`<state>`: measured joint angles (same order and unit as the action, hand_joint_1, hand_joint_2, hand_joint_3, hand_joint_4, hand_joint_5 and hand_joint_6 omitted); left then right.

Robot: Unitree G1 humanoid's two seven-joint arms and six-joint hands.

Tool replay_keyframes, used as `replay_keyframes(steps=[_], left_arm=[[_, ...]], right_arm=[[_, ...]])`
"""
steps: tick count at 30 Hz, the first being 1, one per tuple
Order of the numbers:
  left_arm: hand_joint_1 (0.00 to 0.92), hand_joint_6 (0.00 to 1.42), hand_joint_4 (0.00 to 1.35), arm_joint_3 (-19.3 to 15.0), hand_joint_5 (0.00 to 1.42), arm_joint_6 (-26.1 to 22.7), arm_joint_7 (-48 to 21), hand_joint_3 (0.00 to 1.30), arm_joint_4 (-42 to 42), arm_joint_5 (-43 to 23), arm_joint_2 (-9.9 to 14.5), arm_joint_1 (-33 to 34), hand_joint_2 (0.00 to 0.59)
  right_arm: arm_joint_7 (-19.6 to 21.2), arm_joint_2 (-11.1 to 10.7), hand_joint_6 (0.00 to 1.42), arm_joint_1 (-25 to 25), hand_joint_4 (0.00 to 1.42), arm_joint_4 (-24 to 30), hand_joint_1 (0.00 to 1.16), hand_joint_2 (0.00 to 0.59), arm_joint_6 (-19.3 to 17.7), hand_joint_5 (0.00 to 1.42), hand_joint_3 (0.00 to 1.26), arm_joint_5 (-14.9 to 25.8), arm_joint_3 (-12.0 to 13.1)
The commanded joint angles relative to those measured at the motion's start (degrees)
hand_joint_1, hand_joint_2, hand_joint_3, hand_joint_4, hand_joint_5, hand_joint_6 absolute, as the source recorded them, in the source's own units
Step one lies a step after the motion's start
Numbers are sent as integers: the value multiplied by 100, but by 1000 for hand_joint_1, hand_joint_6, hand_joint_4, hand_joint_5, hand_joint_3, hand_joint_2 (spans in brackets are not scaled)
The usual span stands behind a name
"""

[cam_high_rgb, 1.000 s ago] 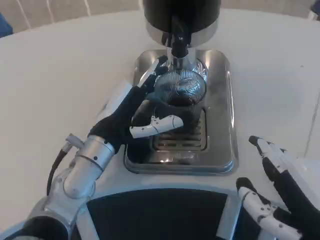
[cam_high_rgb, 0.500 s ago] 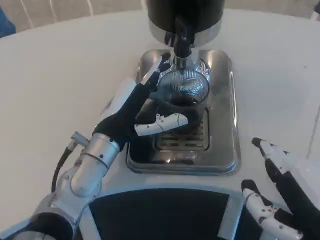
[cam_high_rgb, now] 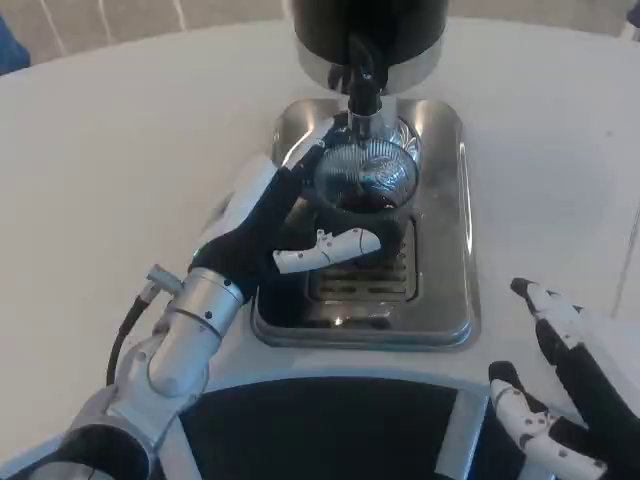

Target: Grasp the cup under the faucet to collect the drink, then remove the cup.

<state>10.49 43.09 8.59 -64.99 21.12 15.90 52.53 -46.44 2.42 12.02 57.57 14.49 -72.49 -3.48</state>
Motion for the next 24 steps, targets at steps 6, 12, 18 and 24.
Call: replay_keyframes(steps=[6, 12, 18, 24], left_arm=[[402, 425, 146, 118, 375, 1, 141, 188, -69, 164, -39, 78, 56], [401, 427, 147, 215, 376, -26, 267, 195, -64, 302, -66, 119, 55], [391, 446, 147, 273, 376, -34, 259, 197, -83, 295, -115, 154, 59], [388, 601, 176, 325, 434, -169, 400, 216, -58, 357, -190, 170, 59]], right_arm=[[-124, 72, 0, 4, 0, -23, 184, 559, 53, 0, 1, -83, 20], [-167, 95, 0, -45, 0, -30, 192, 558, 96, 0, 4, -114, 63], [-234, 95, 0, -38, 0, 3, 198, 558, 131, 0, 4, -111, 127], [-311, 109, 0, -19, 0, 32, 207, 556, 148, 0, 5, -116, 161]])
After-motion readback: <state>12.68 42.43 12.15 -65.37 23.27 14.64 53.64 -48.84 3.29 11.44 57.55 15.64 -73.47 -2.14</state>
